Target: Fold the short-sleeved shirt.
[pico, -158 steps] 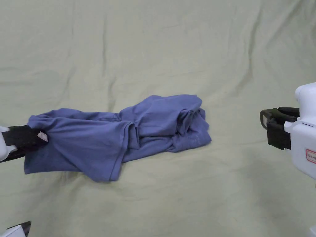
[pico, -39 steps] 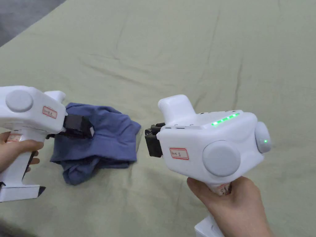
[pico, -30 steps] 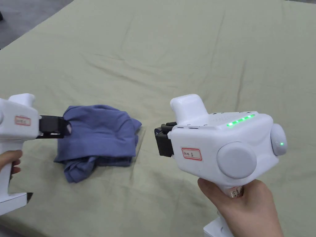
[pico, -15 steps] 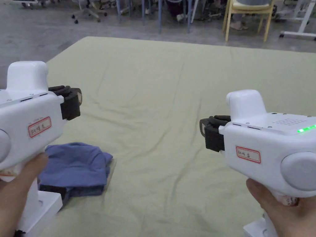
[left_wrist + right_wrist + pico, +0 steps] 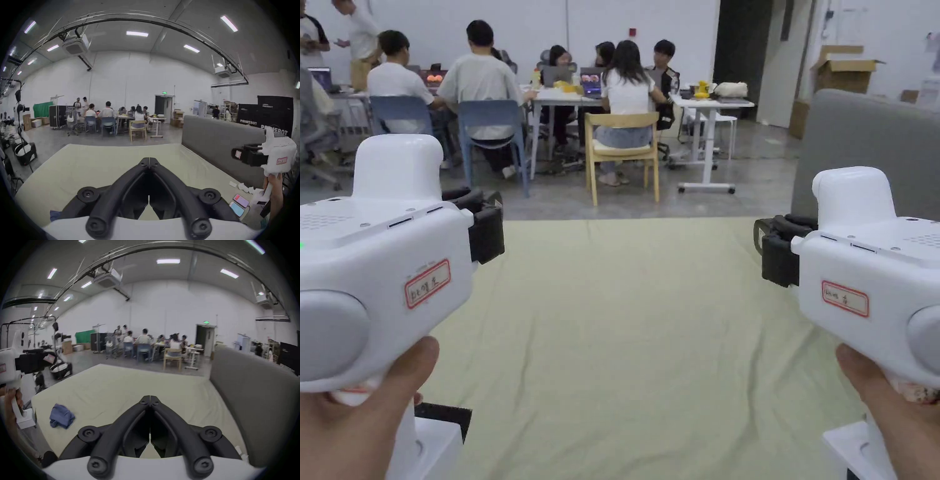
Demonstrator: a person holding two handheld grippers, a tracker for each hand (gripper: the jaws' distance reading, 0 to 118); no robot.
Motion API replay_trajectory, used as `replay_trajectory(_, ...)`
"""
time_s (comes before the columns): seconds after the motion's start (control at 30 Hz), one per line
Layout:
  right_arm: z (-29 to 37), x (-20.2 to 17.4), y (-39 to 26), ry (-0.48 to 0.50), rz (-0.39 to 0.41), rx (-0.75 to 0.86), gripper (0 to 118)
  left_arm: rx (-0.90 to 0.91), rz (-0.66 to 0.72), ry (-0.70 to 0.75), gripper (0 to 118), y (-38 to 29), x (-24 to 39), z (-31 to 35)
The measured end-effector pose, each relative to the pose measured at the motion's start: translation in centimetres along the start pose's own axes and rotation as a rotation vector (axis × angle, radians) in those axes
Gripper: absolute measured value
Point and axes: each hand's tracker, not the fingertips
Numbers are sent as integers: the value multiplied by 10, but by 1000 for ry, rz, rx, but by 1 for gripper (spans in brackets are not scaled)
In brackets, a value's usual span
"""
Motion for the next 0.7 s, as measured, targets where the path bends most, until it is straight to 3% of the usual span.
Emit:
replay_trajectory(0.3, 20, 20, 18, -49, -1, 62, 2, 3, 30, 41, 0, 14, -4, 8)
replay_trajectory(0.33, 19, 20, 19, -48, -3, 62, 8, 4, 28, 44, 0, 14, -3, 10)
replay_trajectory(0.37, 18, 20, 20, -48, -10, 58, 34, 4, 22, 60, 0, 15, -4, 11)
replay_trajectory(0.4, 16, 20, 20, -56, -15, 52, 73, -1, 1, 103, 16, 15, -5, 12)
replay_trajectory(0.43, 13, 19, 19, -65, -18, 40, 114, 0, -15, 126, 61, 15, -6, 12)
replay_trajectory(0.47, 10, 17, 17, -77, -11, 36, 118, 0, -24, 153, 98, 14, -6, 13)
replay_trajectory(0.5, 13, 15, 15, -91, -5, 47, 118, -10, -28, 167, 116, 12, -8, 12)
replay_trajectory(0.7, 10, 12, 18, -85, -29, 66, 118, 42, -20, 228, 118, 9, -21, 24)
